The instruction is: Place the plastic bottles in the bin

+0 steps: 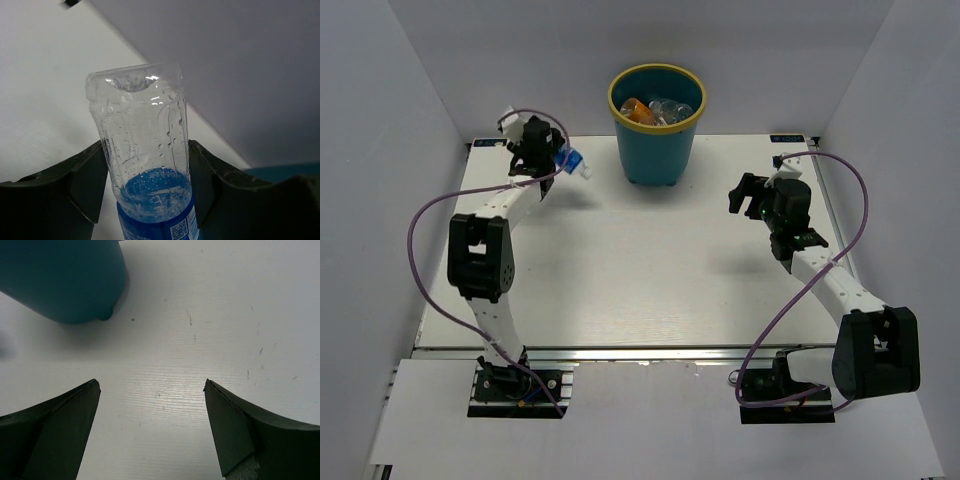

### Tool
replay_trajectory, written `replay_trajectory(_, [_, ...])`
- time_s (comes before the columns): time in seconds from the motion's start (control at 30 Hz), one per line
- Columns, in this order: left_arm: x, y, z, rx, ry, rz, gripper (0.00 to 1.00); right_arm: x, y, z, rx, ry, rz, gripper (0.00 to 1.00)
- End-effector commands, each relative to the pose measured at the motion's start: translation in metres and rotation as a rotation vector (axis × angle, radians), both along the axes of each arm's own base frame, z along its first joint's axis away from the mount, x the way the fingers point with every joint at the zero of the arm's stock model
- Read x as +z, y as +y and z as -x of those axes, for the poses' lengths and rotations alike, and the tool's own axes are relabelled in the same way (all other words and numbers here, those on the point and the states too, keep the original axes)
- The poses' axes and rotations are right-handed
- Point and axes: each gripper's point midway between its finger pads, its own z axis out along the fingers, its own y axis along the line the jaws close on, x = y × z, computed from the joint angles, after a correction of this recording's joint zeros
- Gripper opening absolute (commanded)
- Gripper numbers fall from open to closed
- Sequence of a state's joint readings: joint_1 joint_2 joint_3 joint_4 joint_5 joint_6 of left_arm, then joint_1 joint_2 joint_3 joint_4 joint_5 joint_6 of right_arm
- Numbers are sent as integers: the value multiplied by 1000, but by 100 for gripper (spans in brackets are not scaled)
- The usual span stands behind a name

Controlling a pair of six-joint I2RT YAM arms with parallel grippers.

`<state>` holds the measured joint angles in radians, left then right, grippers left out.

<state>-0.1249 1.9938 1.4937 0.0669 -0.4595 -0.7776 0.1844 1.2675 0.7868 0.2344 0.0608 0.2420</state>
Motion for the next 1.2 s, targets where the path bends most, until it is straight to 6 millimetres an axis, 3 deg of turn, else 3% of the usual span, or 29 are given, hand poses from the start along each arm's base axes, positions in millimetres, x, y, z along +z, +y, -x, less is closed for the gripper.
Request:
replay_trajectory(0.0, [158,-38,16,-82,-375,-84,36,13,-3,0,-4,-52,6,89])
replay_trajectory(0.03, [183,-44,22,-93,-428,-93,36,13,-3,0,-6,-52,7,89])
replay_trajectory(0.17, [252,-77,41,-132,-589,-169,37,14,-4,1,-11,-61,5,89])
replay_trajectory(0.23, [278,-82,48,-118,-644,-188,37,14,-5,1,-13,-62,12,89])
replay_trajectory(0.37, [310,-91,51,-116,-739,-170,37,14,-7,0,-23,-62,18,89])
replay_trajectory(0.43, [311,-105,40,-152,-760,-178,37,13,-7,0,-24,-60,19,89])
replay_trajectory(0.47, [330,-114,40,-169,-799,-176,37,14,-8,0,-25,-64,20,89])
replay_trajectory(0.5, [317,-129,26,-211,-783,-198,39,13,-7,-1,-24,-61,20,89])
replay_trajectory(0.53, [338,-138,27,-222,-822,-227,40,10,-8,-2,-24,-57,21,89])
replay_trajectory(0.57, [320,-148,9,-231,-783,-281,40,11,-6,-2,-14,-58,17,89])
replay_trajectory(0.6, [321,-154,4,-238,-784,-303,41,11,-4,-2,-8,-60,14,89])
replay_trajectory(0.63, [340,-161,5,-238,-822,-310,41,9,-3,-3,-5,-55,16,89])
replay_trajectory(0.67, [321,-171,-10,-255,-797,-331,41,8,-2,-3,1,-52,13,89])
replay_trajectory(0.8, [315,-189,-28,-269,-824,-363,43,6,0,-4,9,-42,9,89])
replay_trajectory(0.87, [318,-194,-30,-259,-856,-360,45,9,3,-4,27,-55,-3,89])
replay_trajectory(0.9, [306,-198,-37,-265,-847,-371,46,9,4,-3,34,-56,-6,89])
replay_trajectory(1.17, [277,-203,-56,-228,-860,-382,52,14,8,0,43,-92,-43,89])
